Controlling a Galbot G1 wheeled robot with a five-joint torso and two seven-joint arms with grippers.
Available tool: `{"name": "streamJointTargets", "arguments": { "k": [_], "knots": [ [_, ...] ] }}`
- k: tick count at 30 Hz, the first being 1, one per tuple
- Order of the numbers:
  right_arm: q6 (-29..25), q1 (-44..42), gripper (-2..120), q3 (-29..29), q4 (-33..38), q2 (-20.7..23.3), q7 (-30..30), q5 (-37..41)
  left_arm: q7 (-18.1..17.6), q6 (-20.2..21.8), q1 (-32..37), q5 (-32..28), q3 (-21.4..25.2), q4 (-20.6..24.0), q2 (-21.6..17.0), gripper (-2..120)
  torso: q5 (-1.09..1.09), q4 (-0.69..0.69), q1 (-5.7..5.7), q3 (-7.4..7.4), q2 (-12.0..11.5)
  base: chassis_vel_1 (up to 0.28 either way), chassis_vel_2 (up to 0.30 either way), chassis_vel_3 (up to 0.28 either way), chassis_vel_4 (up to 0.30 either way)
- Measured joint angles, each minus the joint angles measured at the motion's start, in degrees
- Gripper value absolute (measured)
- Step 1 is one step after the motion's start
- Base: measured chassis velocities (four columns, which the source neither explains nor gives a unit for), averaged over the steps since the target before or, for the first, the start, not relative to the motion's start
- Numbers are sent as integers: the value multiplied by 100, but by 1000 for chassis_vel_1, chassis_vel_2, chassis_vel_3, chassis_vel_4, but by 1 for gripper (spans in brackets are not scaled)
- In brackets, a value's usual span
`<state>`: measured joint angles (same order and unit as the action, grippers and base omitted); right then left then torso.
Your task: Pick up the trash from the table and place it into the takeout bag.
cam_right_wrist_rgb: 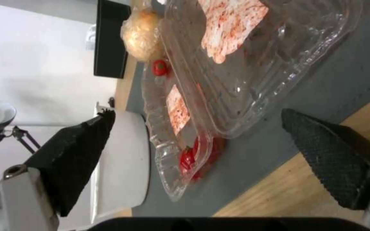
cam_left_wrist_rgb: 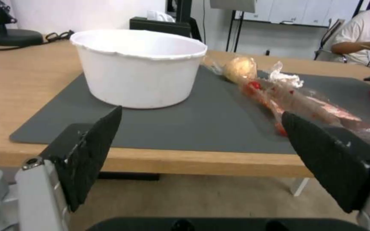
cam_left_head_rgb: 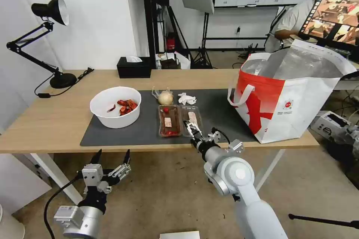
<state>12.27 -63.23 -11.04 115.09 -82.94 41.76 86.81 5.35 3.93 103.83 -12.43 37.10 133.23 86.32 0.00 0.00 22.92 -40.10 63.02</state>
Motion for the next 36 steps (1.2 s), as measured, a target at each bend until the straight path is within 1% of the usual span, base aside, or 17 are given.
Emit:
{"name": "streamJointTargets", "arguments": {
  "k": [20, 36],
  "knots": [
    [-94, 188, 100, -76, -213, -152, 110, 21, -4, -15, -1, 37, -14, -117, -32, 100, 0, 0, -1, 0, 1, 0, 0, 0, 0],
    [-122, 246, 100, -95, -315, -199, -32, -59, -5, -60, -3, 21, -1, -120, -44, 100, 0, 0, 1, -1, 0, 0, 0, 0, 0]
  ]
}}
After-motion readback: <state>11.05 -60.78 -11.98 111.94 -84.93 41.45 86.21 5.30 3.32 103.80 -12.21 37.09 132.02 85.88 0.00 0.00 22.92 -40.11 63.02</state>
